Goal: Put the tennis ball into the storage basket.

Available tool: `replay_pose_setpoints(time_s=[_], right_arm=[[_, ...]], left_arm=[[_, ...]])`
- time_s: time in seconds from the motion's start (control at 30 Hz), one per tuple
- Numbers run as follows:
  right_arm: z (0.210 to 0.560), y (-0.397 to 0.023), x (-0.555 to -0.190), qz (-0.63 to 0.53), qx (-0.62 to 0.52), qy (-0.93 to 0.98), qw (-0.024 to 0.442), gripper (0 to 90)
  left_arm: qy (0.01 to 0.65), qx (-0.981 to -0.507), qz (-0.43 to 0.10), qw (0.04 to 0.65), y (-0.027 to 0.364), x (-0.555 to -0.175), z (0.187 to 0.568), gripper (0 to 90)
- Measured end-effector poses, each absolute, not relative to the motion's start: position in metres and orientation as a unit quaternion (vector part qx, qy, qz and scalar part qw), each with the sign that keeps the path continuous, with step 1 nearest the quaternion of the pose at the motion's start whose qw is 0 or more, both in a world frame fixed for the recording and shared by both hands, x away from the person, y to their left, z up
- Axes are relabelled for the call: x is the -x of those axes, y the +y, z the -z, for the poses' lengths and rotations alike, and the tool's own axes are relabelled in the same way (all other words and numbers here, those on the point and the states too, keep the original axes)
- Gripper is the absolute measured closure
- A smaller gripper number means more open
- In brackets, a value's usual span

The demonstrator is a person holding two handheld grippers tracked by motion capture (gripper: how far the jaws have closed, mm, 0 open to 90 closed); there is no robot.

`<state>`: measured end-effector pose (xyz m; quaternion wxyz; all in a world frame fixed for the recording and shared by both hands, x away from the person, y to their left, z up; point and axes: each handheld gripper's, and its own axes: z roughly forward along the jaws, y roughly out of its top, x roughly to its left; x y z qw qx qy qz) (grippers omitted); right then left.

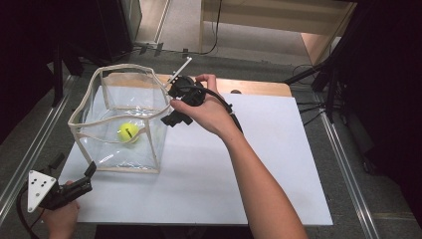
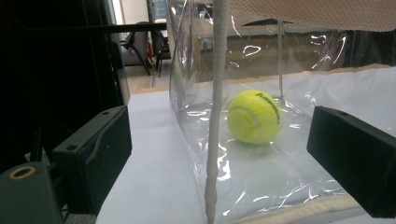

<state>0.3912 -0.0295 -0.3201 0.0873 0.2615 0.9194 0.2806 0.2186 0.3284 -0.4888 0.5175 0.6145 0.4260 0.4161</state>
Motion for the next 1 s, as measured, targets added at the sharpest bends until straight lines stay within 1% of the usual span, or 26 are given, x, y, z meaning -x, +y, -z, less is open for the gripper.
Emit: replay_pose_setpoints(time_s=[1.0], right_arm=[[0.372, -0.059, -0.364, -0.281, -0.272, 0.915, 0.096, 0.0]], left_arm=[[0.425, -0.616, -0.417, 0.516, 0.328, -0.218, 0.489, 6.9]])
